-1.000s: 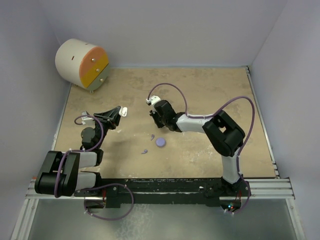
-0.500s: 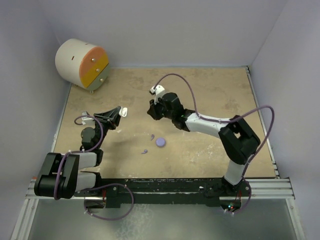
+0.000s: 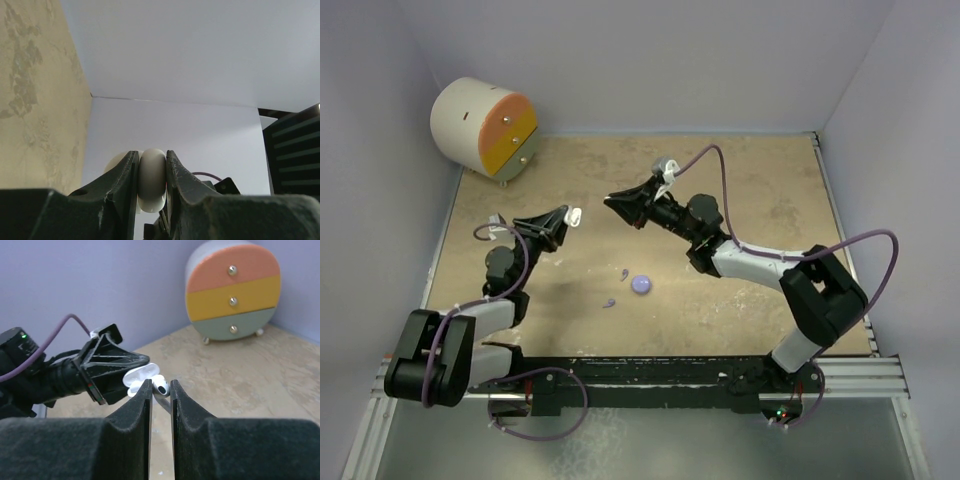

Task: Insert the wireless bluetooth earbuds into the charging case
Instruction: Place the earbud in the charging case.

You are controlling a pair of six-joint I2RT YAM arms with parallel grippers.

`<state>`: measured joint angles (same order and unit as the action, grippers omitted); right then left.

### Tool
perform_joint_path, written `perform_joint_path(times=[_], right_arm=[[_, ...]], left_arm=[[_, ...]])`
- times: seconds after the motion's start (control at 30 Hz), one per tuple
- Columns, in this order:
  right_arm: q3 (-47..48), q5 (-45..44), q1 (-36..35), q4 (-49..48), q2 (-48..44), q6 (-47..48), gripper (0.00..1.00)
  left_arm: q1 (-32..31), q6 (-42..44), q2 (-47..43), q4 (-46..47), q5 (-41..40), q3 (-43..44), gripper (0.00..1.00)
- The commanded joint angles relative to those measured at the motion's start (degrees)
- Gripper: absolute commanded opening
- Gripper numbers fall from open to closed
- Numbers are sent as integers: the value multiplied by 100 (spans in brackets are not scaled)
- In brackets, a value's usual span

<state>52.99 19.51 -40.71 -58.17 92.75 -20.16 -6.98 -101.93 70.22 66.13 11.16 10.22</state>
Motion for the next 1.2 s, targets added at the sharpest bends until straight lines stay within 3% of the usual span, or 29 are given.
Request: perform_joint_path(times=[0.0,0.4,0.87,1.17], right_arm=[[-521,546,96,-2501,127,-533,0],[-851,438,209,-3975,477,-1336,0],[-865,422,274,-4779,920,-2380,0],[-912,348,290,-4871,947,-2568,0]], left_arm=[[-301,30,-34,16,-210,440,0],[-916,279,468,1,-530,876,0],[-1215,672,689,-21,-541,1145,0],[-1360,982,739,-156,-496,1288,0]])
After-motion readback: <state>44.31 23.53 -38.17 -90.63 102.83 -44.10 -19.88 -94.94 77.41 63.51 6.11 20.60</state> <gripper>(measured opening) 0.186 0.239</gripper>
